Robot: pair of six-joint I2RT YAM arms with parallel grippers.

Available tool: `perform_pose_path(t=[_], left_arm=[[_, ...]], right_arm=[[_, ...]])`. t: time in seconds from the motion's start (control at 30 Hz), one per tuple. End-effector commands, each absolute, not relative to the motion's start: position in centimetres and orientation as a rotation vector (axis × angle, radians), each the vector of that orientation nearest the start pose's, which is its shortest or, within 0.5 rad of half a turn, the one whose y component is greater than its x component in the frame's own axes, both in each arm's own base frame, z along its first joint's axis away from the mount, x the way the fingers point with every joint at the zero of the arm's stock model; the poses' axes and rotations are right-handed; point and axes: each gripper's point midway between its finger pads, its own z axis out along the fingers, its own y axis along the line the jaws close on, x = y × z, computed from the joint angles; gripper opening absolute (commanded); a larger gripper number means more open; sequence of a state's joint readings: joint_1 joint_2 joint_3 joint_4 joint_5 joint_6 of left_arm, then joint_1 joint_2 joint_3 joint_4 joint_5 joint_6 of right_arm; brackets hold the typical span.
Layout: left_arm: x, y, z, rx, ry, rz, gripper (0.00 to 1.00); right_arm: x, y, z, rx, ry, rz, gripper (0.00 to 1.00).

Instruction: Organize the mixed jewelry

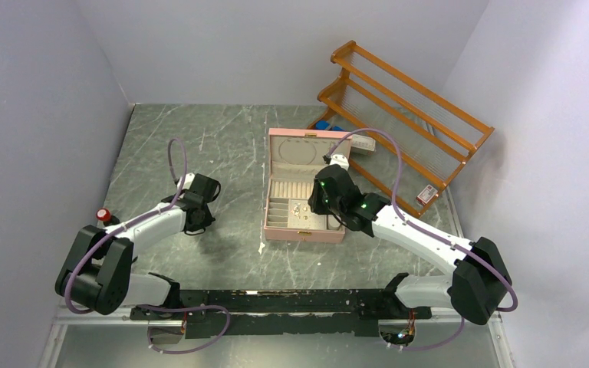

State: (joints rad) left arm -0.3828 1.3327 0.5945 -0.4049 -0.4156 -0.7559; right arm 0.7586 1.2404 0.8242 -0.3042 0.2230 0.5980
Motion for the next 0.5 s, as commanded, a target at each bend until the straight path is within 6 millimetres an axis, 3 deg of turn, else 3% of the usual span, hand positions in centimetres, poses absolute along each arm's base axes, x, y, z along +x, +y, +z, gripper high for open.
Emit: perform_pose_path(t=[0.0, 0.17, 0.47], left_arm=[[25.94, -5.50, 2.05, -0.594, 2.463, 0.121, 0.20], [25.99, -5.54, 2.24, -0.596, 2.453, 0.110, 0.28], [26.22, -5.17, 2.49, -0.618, 2.429, 0.125, 0.23]], right_arm=[[26.56, 22.71, 12.88, -0.054, 2.301, 0.458, 0.21], [26.48, 22.70, 12.65, -0.054, 2.305, 0.460, 0.21], [26.44, 22.76, 12.49, -0.057, 2.309, 0.463, 0.21]])
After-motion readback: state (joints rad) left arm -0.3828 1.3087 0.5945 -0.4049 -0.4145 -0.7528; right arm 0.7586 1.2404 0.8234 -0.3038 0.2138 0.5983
